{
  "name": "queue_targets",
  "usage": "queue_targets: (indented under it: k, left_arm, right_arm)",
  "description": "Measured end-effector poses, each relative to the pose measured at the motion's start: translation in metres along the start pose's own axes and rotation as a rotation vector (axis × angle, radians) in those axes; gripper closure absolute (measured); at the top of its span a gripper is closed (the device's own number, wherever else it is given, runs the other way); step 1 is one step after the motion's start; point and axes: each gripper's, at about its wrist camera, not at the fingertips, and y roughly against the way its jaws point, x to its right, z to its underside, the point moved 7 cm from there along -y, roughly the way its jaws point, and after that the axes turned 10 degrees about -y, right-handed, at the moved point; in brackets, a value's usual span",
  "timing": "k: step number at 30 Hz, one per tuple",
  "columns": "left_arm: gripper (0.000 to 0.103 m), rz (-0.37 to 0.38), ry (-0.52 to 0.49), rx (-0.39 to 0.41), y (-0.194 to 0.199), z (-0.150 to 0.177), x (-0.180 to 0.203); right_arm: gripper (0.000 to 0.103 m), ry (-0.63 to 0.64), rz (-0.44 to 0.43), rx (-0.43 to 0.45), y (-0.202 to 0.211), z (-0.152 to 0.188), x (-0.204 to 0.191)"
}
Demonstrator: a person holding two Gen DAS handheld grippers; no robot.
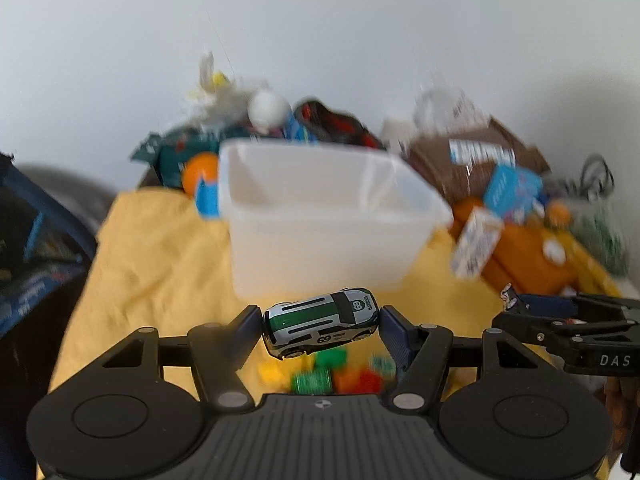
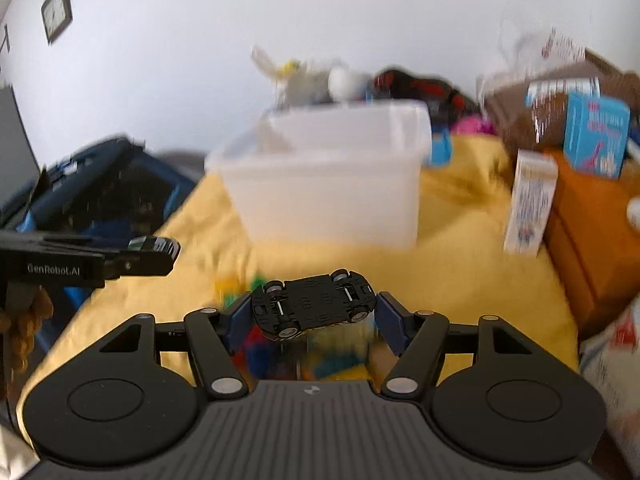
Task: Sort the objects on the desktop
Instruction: 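Carry both cars over the white bin and release them inside, then grasp the yellow brick with the right tool while the left grasps a black car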
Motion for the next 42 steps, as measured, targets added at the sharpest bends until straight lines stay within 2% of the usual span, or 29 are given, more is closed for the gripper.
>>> queue_targets:
  k: [3,7,12,16,20,23,30,32,35,40,42]
  left_arm:
    - [0.035,-0.006,-0.008,0.024,-0.002,-0.031,-0.010]
    - [0.035,0.006,-0.009,-0.009,-0.017,-0.065,-0.024]
    - [0.035,0.002,-0.016,-0.040,-0.039,-0.096,-0.036]
    - [0.035,0.013,-0.010,-0.079,-0.062,-0.108,-0.043]
    - [0.035,0.023,0.017,-0.134,-0.086,-0.113,-0.050]
    - [0.035,0.020,0.000,-0.155,-0.095,-0.114,-0.052]
    - [0.035,0.039,0.016,-0.210,-0.116,-0.114,-0.052]
    - [0.035,0.018,0.014,-0.208,-0.119,-0.115,-0.052]
    - [0.032,-0.008,0.004,-0.198,-0.121,-0.113,-0.052]
    - [0.032,-0.009,-0.031,-0.190,-0.112,-0.095,-0.050]
    - [0.032,-0.008,-0.031,-0.152,-0.096,-0.083,-0.048]
  right_arm:
    - [0.035,-0.011,-0.018,0.047,-0.001,-0.033,-0.005]
    - [0.035,-0.008,-0.016,0.075,-0.008,-0.072,-0.008]
    - [0.035,-0.013,-0.005,0.062,-0.026,-0.114,-0.006]
    - [0.035,-0.033,0.013,0.026,-0.044,-0.134,0.000]
    - [0.035,-0.060,0.032,-0.020,-0.069,-0.149,0.006]
    - [0.035,-0.093,0.047,-0.049,-0.086,-0.157,0.012]
    - [0.035,-0.096,0.075,-0.095,-0.109,-0.164,0.017]
    - [0.034,-0.088,0.081,-0.107,-0.115,-0.165,0.017]
    - [0.019,-0.058,0.123,-0.113,-0.121,-0.165,0.017]
    - [0.018,-0.023,0.102,-0.083,-0.114,-0.160,0.012]
    - [0.018,-0.008,0.083,-0.064,-0.104,-0.152,0.008]
